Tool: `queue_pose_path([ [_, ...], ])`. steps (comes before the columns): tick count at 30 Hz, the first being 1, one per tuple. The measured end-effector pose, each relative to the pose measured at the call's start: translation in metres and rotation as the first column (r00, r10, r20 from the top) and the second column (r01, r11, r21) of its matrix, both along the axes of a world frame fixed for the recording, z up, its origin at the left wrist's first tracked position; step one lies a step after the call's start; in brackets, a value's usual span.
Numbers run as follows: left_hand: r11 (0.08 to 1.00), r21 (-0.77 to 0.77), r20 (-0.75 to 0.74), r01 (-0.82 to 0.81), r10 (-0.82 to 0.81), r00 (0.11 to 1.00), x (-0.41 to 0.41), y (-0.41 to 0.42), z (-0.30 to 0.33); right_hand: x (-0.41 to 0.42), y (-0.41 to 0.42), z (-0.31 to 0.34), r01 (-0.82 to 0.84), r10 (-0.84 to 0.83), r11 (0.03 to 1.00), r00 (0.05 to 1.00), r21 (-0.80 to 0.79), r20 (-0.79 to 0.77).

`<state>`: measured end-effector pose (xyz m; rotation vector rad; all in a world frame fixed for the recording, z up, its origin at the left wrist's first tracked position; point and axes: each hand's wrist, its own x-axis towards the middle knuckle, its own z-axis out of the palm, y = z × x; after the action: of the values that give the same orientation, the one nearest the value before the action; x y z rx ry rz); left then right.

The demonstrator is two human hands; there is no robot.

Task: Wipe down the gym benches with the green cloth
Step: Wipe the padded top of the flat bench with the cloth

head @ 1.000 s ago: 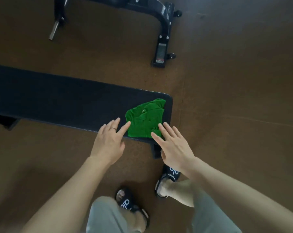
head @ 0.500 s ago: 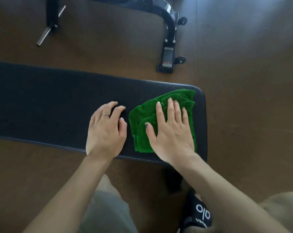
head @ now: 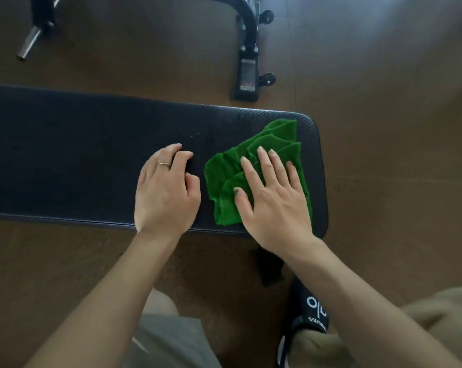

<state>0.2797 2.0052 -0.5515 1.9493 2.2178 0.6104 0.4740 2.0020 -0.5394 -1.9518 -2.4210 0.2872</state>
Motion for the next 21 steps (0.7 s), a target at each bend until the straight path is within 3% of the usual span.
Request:
queue_pose_path([
  [5,1.000,0.007,-0.006,0.011,-0.011,1.000,0.001,-0.001,0.002,0.003,-0.030,0.003,0.016,-0.016,0.999,1.000,-0.035,0.015],
  [14,1.000,0.019,-0.043,0.017,-0.017,0.999,0.000,0.000,0.001,-0.016,0.095,-0.001,0.108,-0.108,0.990,0.994,-0.094,0.015],
  [21,0.999,0.043,-0.021,0.017,-0.016,1.000,0.000,-0.001,0.000,-0.001,-0.046,0.006,0.107,-0.107,0.993,0.994,-0.050,-0.004],
])
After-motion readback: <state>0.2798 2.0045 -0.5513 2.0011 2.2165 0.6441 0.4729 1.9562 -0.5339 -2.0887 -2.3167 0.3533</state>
